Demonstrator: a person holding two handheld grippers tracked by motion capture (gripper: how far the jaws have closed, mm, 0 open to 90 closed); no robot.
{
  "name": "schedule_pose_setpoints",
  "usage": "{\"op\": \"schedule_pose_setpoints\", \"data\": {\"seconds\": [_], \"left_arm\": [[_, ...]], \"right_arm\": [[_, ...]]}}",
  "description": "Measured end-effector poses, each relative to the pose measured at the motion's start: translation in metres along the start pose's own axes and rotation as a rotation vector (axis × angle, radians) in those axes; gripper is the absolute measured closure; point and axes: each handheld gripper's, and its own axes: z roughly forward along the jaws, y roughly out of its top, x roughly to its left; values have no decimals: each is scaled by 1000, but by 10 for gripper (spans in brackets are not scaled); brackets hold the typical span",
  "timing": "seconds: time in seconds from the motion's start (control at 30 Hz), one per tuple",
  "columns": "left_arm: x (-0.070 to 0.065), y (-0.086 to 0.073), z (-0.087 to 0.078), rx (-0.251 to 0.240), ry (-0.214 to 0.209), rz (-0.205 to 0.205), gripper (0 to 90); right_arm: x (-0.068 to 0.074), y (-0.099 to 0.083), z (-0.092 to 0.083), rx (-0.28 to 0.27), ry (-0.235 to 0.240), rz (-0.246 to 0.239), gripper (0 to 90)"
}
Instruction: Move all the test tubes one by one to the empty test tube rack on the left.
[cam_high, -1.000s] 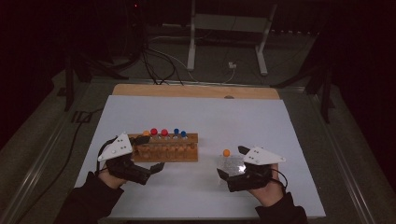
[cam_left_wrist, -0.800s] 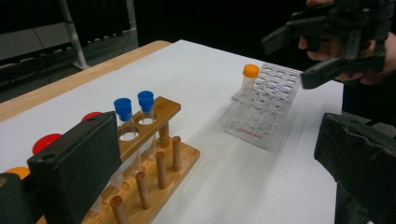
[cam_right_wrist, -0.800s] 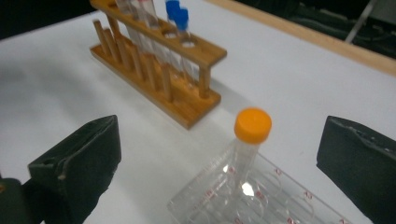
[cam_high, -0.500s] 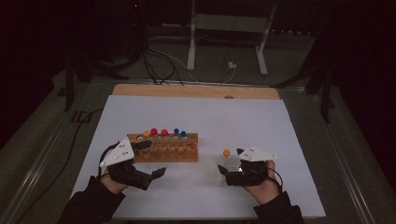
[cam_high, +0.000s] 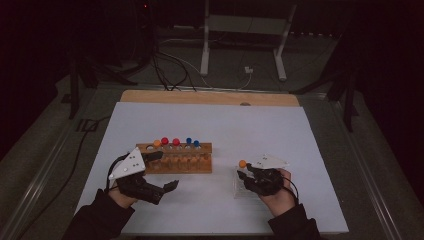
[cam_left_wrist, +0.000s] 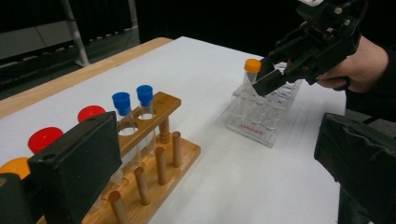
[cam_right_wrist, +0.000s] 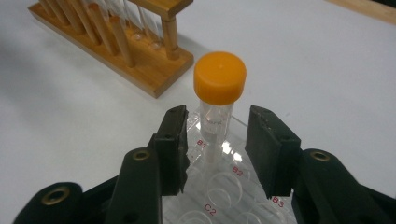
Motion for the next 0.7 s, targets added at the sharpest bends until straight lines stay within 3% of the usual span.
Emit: {"op": "schedule_pose_setpoints", "data": {"seconds": [0.4,0.7], "left_arm": [[-1,0,1,4,-8,2,13],[-1,0,1,6,-11,-1,13]], "right_arm": [[-1,1,6,10,4,9,732],[1,2,6,10,0,-6,749]]}}
